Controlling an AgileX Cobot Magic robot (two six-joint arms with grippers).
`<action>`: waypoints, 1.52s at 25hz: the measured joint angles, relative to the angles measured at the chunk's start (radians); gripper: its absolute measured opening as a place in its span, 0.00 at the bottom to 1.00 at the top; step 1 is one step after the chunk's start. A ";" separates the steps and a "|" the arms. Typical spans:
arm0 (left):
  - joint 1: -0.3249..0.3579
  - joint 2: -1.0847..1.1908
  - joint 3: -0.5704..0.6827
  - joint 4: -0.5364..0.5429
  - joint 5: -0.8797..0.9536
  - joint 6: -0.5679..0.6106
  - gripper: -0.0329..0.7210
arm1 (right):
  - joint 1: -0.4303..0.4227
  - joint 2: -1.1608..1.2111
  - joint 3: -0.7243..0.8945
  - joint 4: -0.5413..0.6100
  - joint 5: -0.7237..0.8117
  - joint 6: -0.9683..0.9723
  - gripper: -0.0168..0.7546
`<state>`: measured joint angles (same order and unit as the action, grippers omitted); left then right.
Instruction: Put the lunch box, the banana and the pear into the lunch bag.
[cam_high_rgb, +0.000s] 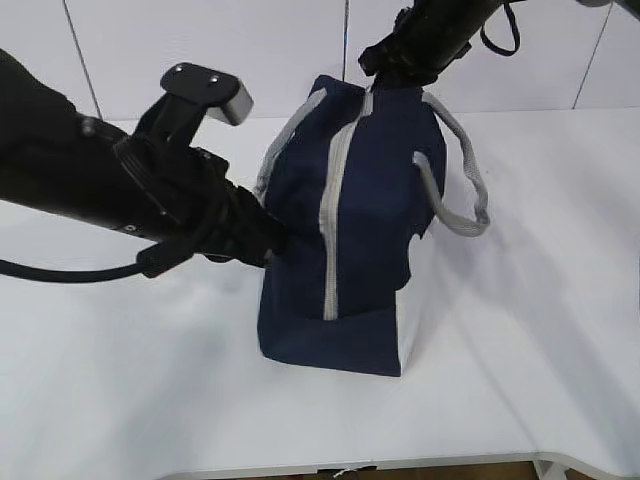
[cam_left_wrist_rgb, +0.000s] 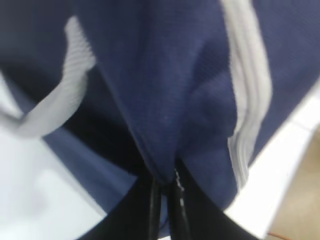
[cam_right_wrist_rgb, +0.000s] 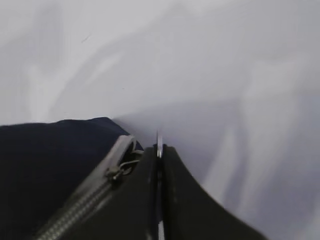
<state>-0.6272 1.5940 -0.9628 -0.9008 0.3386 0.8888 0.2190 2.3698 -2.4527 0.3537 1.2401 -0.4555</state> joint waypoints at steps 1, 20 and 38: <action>0.016 0.000 0.000 0.000 0.000 0.000 0.02 | 0.000 -0.007 0.000 -0.010 0.003 0.000 0.05; 0.104 0.006 0.004 0.058 -0.245 0.005 0.02 | -0.008 -0.384 0.547 -0.018 -0.007 -0.044 0.05; 0.104 0.059 0.004 0.056 -0.463 0.008 0.02 | -0.004 -0.746 0.925 0.114 -0.011 -0.060 0.05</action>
<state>-0.5231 1.6533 -0.9593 -0.8449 -0.1242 0.8964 0.2147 1.6243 -1.5279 0.4675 1.2289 -0.5155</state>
